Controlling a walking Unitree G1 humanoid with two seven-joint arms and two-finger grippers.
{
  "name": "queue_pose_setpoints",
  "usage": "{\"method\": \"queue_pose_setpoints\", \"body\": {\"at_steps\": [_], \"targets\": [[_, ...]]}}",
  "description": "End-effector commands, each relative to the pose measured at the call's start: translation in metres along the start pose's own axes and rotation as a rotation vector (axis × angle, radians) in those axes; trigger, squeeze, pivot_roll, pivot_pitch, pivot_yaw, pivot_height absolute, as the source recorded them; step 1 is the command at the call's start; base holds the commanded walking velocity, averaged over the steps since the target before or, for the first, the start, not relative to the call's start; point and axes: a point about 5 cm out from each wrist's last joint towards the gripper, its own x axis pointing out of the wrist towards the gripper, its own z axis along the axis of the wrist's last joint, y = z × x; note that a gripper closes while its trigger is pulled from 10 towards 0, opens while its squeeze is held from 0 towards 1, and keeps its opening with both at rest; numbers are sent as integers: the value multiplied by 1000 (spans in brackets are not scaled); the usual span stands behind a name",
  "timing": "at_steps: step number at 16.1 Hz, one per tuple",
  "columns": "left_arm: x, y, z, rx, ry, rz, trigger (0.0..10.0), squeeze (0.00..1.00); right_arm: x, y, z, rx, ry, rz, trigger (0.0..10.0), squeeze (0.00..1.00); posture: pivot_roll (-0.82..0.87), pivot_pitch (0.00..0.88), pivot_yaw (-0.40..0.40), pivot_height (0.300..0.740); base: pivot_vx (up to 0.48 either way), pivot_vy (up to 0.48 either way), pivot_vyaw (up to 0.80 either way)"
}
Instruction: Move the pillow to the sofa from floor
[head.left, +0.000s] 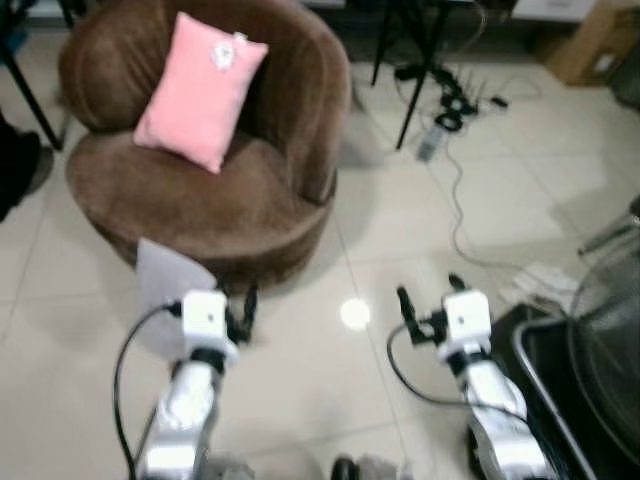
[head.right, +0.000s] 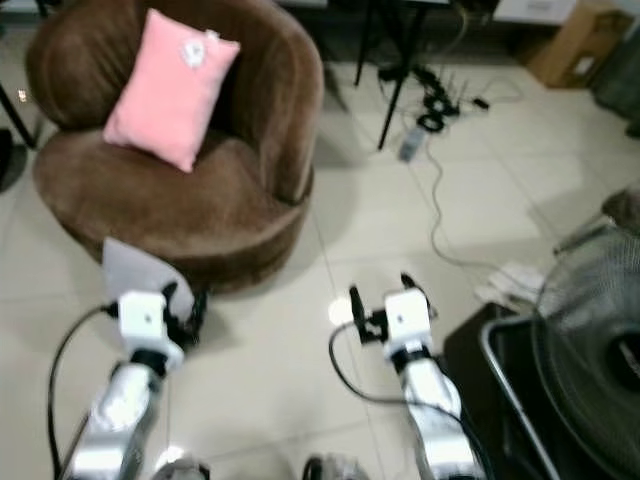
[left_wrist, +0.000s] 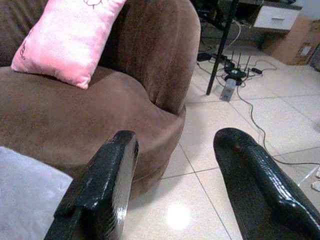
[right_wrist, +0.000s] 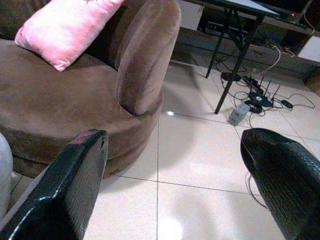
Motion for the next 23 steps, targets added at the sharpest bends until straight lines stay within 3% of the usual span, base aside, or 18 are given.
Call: {"method": "queue_pose_setpoints", "body": {"at_steps": [1, 6, 10, 16, 19, 23], "targets": [[-1, 27, 7, -10, -4, 37, 10000, 0, 1, 4, -2, -5, 5, 22, 10000, 0, 160, 170, -104, 740, 0, 0, 0], [-14, 16, 0, -10, 26, -1, 10000, 0, 5, 2, 2, -25, 11, 51, 10000, 0, 169, 189, -127, 740, 0, 0, 0], [-7, 9, 5, 3, 30, -56, 10000, 0, 7, 12, 3, -4, 22, 55, 10000, 0, 149, 171, -106, 740, 0, 0, 0], [0, 0, 8, -9, 29, -80, 10000, 0, 7, 6, 6, 13, 36, 23, 10000, 0, 124, 157, -107, 740, 0, 0, 0], [3, -4, 7, -94, 47, -60, 10000, 0, 7, 0, 4, 35, 70, 8, 10000, 0, 119, 170, -113, 740, -315, 0, 0], [3, -8, 9, -103, 55, -108, 10000, 0, 6, -2, 6, 31, 69, 10, 10000, 0, 111, 177, -114, 740, -195, 371, 0]]}}
